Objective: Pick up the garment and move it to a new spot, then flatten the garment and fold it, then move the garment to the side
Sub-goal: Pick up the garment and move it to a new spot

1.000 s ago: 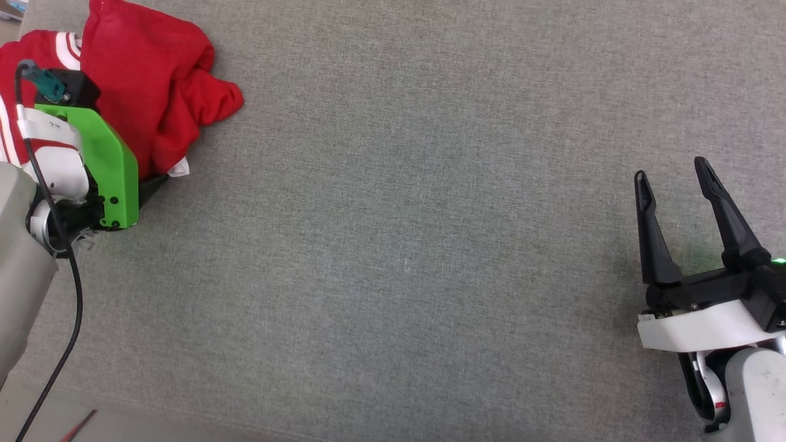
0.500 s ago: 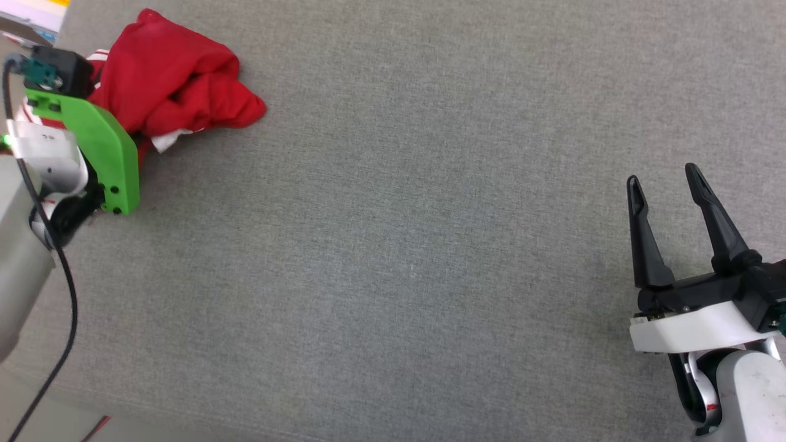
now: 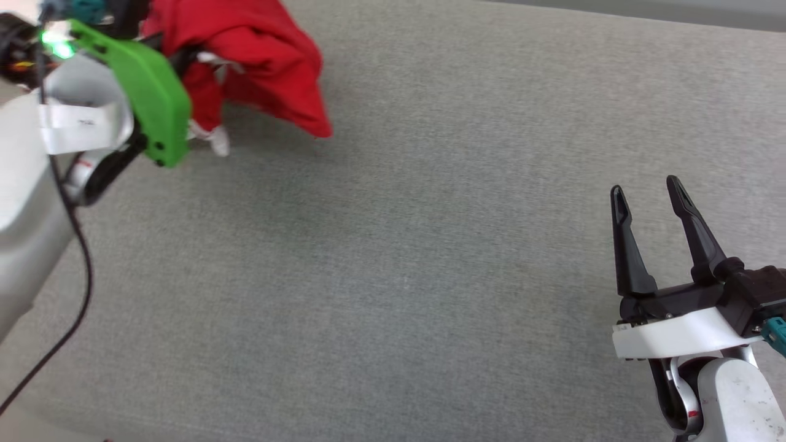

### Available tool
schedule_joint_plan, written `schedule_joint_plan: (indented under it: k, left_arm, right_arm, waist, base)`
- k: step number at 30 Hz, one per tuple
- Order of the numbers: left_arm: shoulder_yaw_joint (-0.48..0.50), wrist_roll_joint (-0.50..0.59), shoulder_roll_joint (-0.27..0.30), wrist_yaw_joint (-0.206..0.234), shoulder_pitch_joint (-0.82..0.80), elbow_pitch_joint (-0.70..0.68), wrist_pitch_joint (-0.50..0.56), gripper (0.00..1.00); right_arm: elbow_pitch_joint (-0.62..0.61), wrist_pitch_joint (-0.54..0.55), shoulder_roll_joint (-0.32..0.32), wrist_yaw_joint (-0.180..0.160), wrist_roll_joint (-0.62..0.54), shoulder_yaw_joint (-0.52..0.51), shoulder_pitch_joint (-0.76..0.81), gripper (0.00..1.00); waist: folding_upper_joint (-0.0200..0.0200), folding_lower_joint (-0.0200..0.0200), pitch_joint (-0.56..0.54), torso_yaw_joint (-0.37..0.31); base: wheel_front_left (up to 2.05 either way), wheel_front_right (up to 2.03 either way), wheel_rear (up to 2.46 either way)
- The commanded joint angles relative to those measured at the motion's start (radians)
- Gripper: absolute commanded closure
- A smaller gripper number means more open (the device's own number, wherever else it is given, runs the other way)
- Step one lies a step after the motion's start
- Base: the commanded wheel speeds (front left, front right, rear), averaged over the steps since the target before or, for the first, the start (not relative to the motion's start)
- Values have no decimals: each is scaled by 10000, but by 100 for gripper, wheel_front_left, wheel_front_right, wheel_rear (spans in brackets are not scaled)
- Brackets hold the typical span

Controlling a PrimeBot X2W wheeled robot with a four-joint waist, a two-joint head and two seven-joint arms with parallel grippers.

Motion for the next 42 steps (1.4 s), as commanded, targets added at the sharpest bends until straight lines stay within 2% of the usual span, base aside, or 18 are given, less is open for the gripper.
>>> schedule_joint_plan:
  k: [1, 7, 12, 22, 26, 32, 36, 39, 40, 41, 42]
  left_arm:
    - [-107, 203, -302, 45, -280, -285, -67, 100]
    - [-618, 709, -1292, 121, -584, -1061, -70, 100]
    - [-1309, 1226, -2298, 91, -719, -1053, -130, 100]
    - [-3018, 1808, -5059, -16, -100, 935, -1016, 100]
    - [-3361, 1935, -5894, -32, 630, 1733, -1128, 100]
    - [-3429, 2644, -6442, -36, 2041, 1808, -553, 100]
    - [-3432, 2869, -6539, -36, 2586, 1568, -271, 100]
    - [-3433, 2826, -6557, -37, 2561, 1542, -548, 100]
    - [-3433, 2820, -6565, -37, 2474, 1567, -773, 82]
    - [-3433, 2828, -6572, -37, 2375, 1584, -1030, 50]
    - [-3433, 2897, -6580, -37, 2219, 1619, -1450, 0]
  right_arm:
    - [18, -47, 27, -9, 91, -35, 107, 0]
    - [-18, -47, 163, -9, 122, -216, 56, 0]
    - [-63, -47, 232, -9, 142, -360, -37, 0]
    - [-174, -47, 277, -9, 295, -771, -110, 0]
    - [-213, -47, 278, -9, 411, -804, -170, 0]
    - [-229, -47, 279, -9, 484, -792, -231, 0]
    - [-180, -47, 280, -9, 458, -723, -290, 0]
    - [-153, -47, 280, -9, 423, -728, -278, 0]
    - [-137, -47, 280, -9, 402, -719, -257, 0]
    - [-121, -47, 280, -9, 385, -718, -232, 0]
    - [-103, -47, 280, -9, 365, -721, -192, 0]
  waist:
    - [0, 0, -191, -399]
    - [0, 0, -191, -1161]
    - [0, 0, -32, -1856]
    - [0, 0, 410, -2928]
    - [0, 0, 566, -3099]
    - [0, 0, 723, -3125]
    - [0, 0, 734, -3025]
    - [0, 0, 631, -2879]
    - [0, 0, 562, -2824]
    - [0, 0, 484, -2775]
    - [0, 0, 387, -2712]
  base:
    - [0, 0, 0]
    - [0, 0, 0]
    - [0, 0, 0]
    - [0, 0, 0]
    - [0, 0, 0]
    - [0, 0, 0]
    - [0, 0, 0]
    - [0, 0, 0]
    - [0, 0, 0]
    - [0, 0, 0]
    - [0, 0, 0]
